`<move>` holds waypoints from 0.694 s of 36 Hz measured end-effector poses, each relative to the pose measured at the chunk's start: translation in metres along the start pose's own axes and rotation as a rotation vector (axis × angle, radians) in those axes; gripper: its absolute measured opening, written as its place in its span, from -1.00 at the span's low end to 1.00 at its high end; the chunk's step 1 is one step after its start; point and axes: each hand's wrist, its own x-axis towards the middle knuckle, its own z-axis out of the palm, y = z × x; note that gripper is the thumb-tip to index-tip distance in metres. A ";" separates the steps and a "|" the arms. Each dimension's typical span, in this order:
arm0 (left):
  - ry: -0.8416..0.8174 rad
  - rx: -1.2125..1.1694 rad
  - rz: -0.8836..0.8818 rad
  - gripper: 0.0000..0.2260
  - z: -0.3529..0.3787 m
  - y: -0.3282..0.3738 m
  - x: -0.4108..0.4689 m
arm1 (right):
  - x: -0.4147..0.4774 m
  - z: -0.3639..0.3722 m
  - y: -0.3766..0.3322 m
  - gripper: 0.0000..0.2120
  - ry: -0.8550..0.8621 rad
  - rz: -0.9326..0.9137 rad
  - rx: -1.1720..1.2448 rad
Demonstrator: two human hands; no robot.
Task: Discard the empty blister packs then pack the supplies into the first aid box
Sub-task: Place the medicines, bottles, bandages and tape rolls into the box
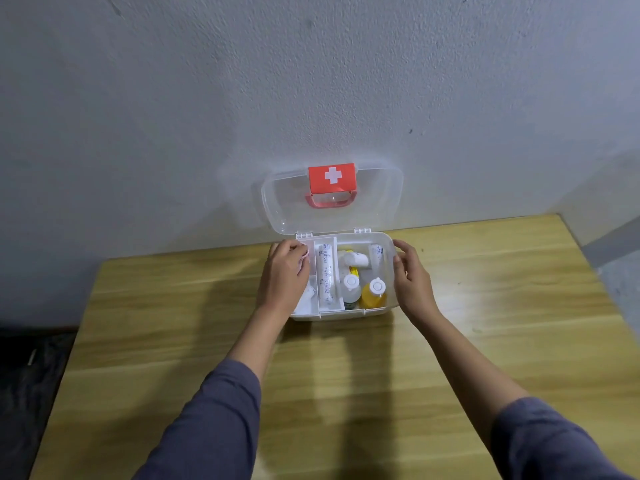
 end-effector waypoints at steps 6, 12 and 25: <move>0.156 -0.208 -0.191 -0.68 -0.018 0.004 -0.030 | 0.001 -0.008 -0.034 -0.71 0.280 -0.199 -0.036; -0.055 -0.393 -0.405 -0.40 -0.016 -0.010 -0.078 | 0.021 -0.001 -0.093 -0.68 0.187 -0.617 -0.162; -0.120 -0.596 -0.349 -0.26 -0.006 -0.022 -0.088 | 0.051 0.012 -0.122 -0.79 0.139 -0.932 -0.526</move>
